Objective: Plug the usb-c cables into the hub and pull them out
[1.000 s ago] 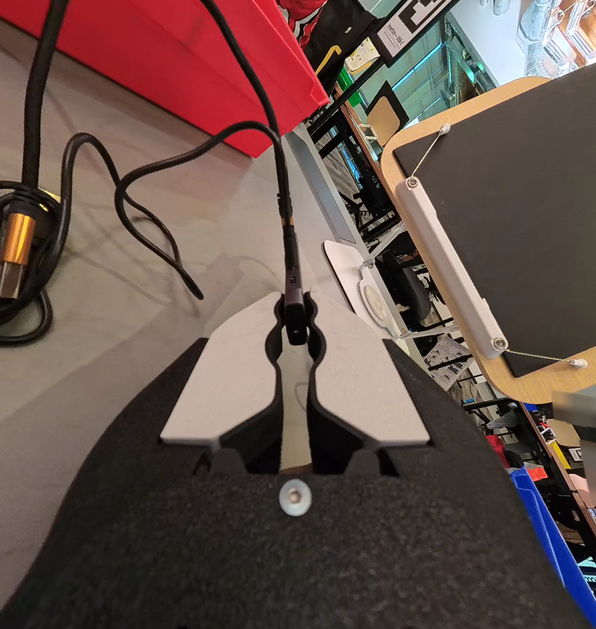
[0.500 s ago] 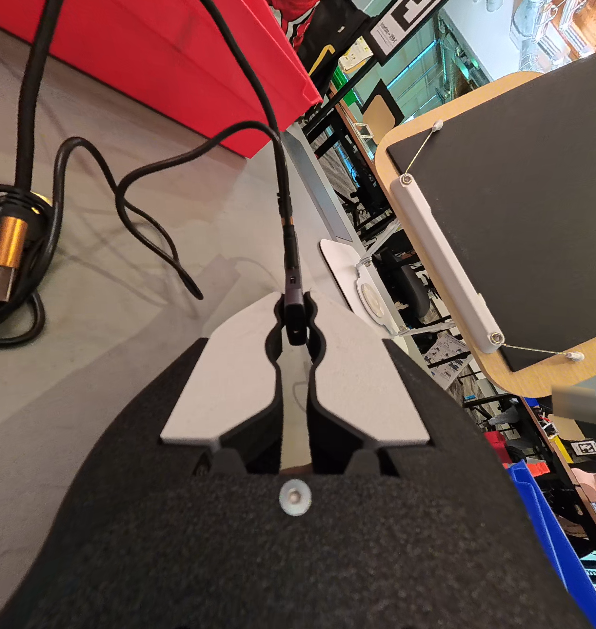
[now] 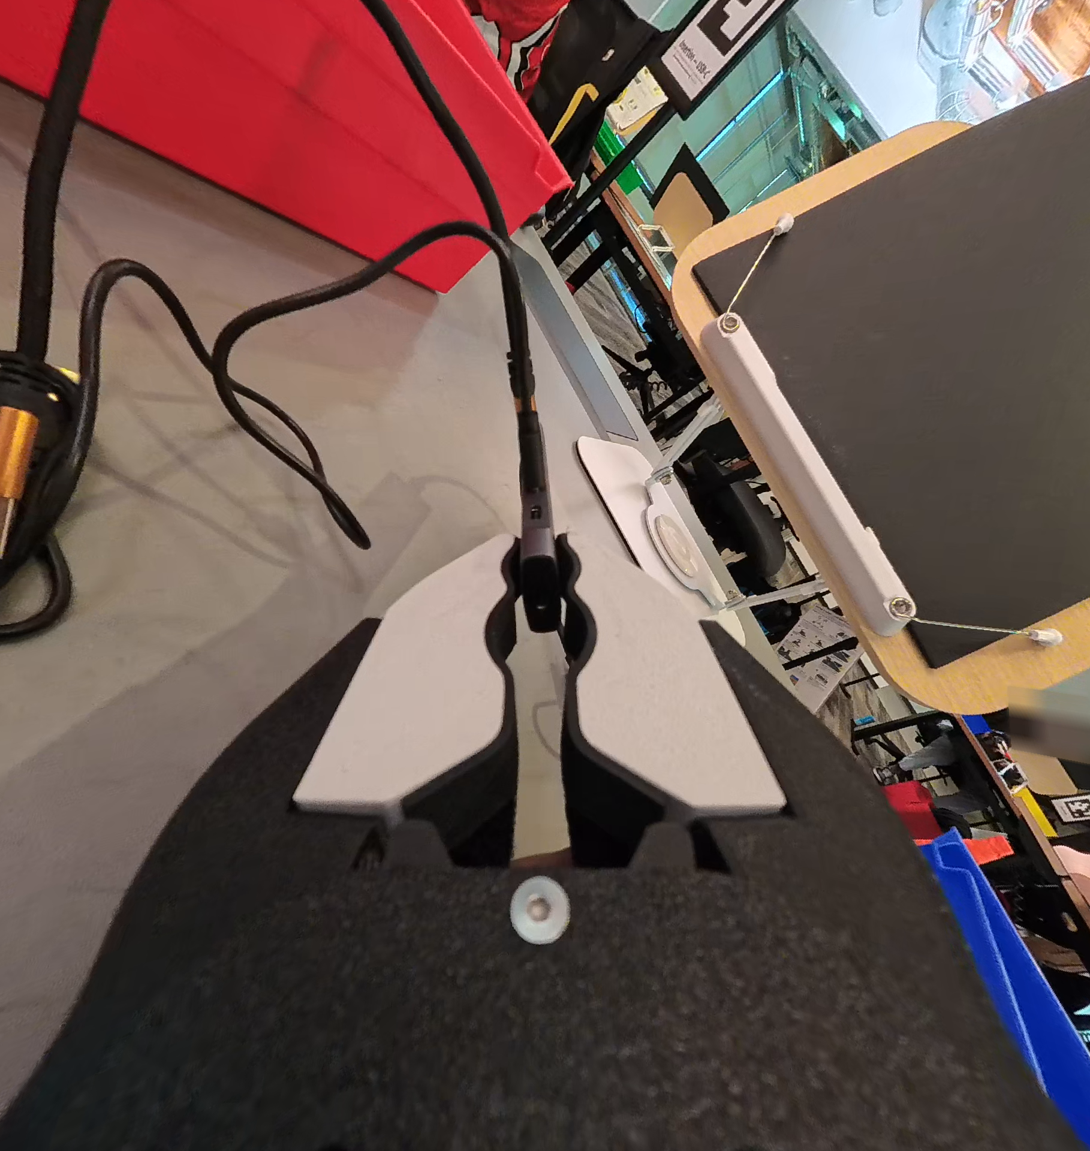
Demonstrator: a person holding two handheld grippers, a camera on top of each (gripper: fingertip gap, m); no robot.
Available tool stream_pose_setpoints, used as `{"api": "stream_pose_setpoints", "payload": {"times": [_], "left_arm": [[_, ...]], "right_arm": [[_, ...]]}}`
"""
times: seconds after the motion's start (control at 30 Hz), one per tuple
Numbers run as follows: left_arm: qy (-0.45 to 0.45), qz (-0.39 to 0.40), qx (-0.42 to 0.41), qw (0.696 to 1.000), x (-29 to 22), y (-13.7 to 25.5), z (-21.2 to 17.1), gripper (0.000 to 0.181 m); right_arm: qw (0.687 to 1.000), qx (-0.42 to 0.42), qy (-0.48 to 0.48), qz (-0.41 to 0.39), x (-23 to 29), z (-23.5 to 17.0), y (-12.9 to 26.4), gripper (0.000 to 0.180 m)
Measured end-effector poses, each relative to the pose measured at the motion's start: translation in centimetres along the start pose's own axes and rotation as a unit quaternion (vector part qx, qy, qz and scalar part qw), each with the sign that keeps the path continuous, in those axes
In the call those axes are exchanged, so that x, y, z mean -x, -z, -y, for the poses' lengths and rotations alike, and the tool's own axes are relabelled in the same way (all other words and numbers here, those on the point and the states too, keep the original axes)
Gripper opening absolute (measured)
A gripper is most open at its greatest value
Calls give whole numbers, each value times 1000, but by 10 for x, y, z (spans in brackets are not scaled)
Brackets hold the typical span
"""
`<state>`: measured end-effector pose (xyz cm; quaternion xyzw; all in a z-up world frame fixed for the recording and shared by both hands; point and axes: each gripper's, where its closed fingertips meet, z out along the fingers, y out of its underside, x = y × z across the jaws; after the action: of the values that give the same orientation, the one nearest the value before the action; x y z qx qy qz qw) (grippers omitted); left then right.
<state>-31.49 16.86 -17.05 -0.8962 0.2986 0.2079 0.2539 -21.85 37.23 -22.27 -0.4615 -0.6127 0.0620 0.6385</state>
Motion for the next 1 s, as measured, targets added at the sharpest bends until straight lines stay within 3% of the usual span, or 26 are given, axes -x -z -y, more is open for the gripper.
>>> {"api": "stream_pose_setpoints", "payload": {"times": [0.1,0.17,0.27,0.4,0.63,0.87,1.0], "left_arm": [[-94,107,68,987,3,-41,-9,5],[-112,108,64,986,-19,-55,-4,6],[-101,61,42,992,-60,-68,1,12],[3,-47,-25,999,-100,-70,11,28],[186,-154,-117,963,-75,-57,14,36],[217,-200,-182,938,-44,-45,17,29],[154,-166,-117,967,-53,-72,15,27]], "right_arm": [[1000,3,0,0,0,-1,0,9],[1000,5,-1,-2,-1,-2,-1,9],[1000,6,-6,-4,-3,-3,-1,9],[1000,7,-3,-1,-2,-3,-2,9],[1000,10,-3,3,0,-4,-4,9],[1000,11,-2,5,1,-4,-5,9],[1000,12,1,6,1,-4,-5,9]]}}
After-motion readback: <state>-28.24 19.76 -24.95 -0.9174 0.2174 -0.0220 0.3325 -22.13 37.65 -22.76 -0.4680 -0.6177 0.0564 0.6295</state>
